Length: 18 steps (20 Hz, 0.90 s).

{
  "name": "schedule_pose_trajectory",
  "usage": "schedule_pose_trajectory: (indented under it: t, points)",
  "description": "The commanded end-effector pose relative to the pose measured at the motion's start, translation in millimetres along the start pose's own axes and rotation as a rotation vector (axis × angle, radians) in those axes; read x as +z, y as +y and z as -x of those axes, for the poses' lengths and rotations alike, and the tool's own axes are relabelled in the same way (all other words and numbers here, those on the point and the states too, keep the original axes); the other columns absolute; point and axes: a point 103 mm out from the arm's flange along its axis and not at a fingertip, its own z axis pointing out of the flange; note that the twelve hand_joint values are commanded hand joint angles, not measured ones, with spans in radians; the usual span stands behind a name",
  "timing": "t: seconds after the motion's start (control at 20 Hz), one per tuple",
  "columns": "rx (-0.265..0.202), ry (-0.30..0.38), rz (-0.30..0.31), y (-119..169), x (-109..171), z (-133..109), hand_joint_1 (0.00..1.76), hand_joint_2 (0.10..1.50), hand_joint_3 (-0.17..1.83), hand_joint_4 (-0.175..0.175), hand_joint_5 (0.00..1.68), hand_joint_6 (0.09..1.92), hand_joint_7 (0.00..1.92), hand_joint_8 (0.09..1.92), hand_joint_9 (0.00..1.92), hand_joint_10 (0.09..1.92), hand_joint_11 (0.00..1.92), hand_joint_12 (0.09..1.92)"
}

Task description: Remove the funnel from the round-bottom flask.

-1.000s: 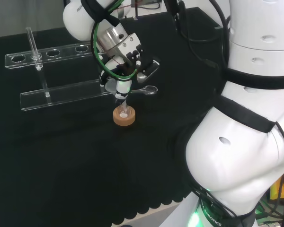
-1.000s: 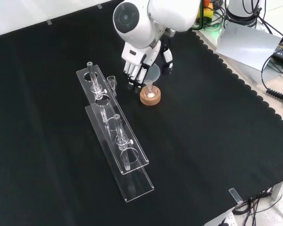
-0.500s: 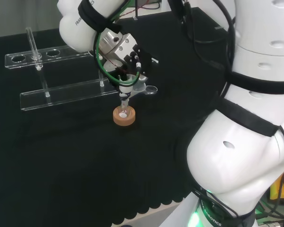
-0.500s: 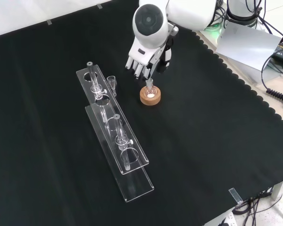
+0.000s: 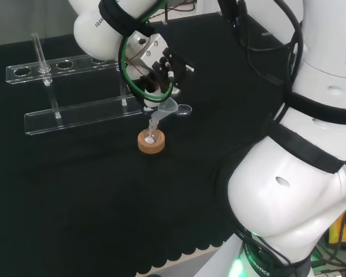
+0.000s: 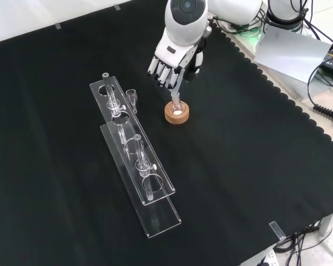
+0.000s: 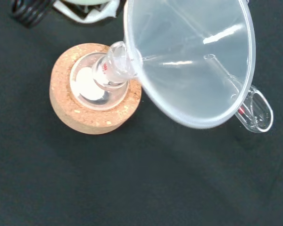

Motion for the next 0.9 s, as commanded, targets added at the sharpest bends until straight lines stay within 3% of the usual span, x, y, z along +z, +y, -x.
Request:
schedule_pose_trajectory:
  t: [0.05,0.15,0.25,0.35,0.5,0.7,0.9]
  points:
    - [-0.017,0.055,0.032,-0.1,-1.9,-1.4,0.90,0.69,0.63,0.029,0.88,0.64,0.61,0.62,0.98,0.42,0.68,1.24]
    - [-0.029,0.102,0.048,-2.1,-2.9,1.5,0.86,0.66,0.64,0.008,0.69,0.67,0.51,0.64,0.90,0.43,0.64,1.26]
    - [-0.038,0.141,0.056,-4.3,-2.6,4.5,0.80,0.63,0.62,-0.005,0.43,0.48,0.32,0.67,0.69,0.49,0.55,1.31]
    - [-0.041,0.175,0.065,-6.2,-0.3,7.0,0.74,0.61,0.59,-0.003,0.31,0.26,0.16,0.67,0.48,0.59,0.48,1.37]
    - [-0.042,0.218,0.061,-8.2,3.8,10.1,0.69,0.61,0.55,0.006,0.24,0.09,0.03,0.64,0.29,0.71,0.42,1.43]
    - [-0.035,0.279,0.057,-9.9,13.7,13.1,0.66,0.61,0.51,0.011,0.21,0.09,0.00,0.55,0.21,0.75,0.40,1.45]
    - [-0.022,0.348,0.107,-16.6,25.3,16.2,0.65,0.62,0.49,0.013,0.21,0.09,0.00,0.49,0.19,0.77,0.39,1.46]
